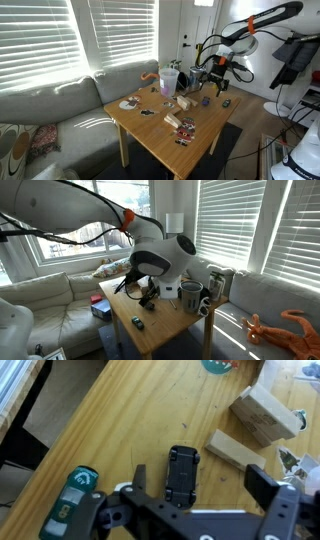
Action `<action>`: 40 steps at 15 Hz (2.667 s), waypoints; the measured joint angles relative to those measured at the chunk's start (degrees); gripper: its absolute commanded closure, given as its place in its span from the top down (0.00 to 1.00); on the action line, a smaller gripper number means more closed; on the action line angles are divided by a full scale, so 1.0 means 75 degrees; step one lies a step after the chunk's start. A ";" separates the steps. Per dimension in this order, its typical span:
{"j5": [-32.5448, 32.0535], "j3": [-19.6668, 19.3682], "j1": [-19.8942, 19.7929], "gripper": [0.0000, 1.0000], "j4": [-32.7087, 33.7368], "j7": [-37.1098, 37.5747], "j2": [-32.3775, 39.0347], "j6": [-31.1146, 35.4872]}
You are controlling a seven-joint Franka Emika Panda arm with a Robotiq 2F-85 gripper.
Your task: Flip the toy cars to make them stand on wheels starting with the toy car at the bottom of the table surface
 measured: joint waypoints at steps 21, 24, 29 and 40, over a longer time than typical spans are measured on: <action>0.0006 0.0197 0.0223 1.00 -0.0072 0.0571 0.0455 0.0312; 0.0008 0.0198 0.0224 0.74 -0.0066 0.0576 0.0461 0.0323; 0.0008 0.0212 0.0233 0.38 -0.0063 0.0610 0.0519 0.0412; 0.0098 -0.0044 0.0150 0.12 -0.0028 0.0569 0.0444 0.0020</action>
